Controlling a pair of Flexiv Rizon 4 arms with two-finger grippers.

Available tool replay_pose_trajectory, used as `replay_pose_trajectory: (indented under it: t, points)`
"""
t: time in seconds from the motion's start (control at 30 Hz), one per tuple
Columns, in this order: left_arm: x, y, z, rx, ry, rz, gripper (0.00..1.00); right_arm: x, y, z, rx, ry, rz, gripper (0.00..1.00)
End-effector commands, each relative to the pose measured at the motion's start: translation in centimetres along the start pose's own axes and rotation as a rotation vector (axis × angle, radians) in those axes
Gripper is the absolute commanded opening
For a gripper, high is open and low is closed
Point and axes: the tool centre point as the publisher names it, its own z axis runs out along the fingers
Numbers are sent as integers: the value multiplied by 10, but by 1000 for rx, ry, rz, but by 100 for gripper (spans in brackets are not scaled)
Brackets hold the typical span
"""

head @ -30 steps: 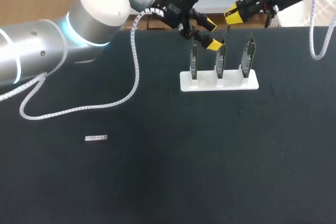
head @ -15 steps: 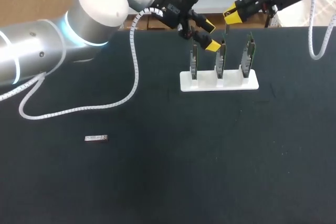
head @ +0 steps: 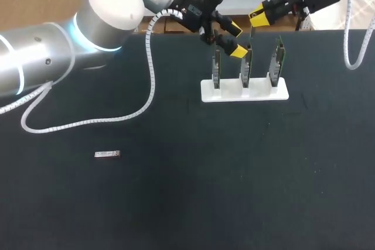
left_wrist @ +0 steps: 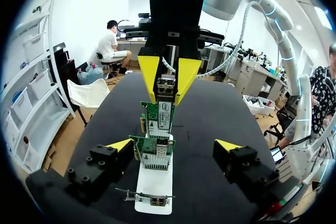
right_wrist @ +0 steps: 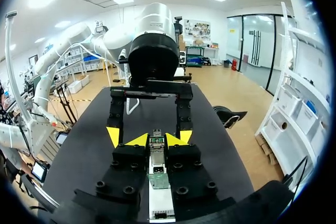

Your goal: Pick up the optical module with the left hand, and insert it into the network port with the right hand.

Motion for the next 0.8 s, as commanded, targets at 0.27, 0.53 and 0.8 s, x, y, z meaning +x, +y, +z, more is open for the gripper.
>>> replay_pose_trajectory:
  t: [0.27, 0.53, 0.8]
  points:
    - [-1, 2, 0, 4, 3, 1, 100, 9, -4, 6, -7, -25, 19, 0]
    - [-1, 2, 0, 4, 3, 1, 100, 13, 0, 11, -59, -10, -6, 0]
    - [-1, 2, 0, 4, 3, 1, 100, 13, -1, 12, -67, -8, -15, 0]
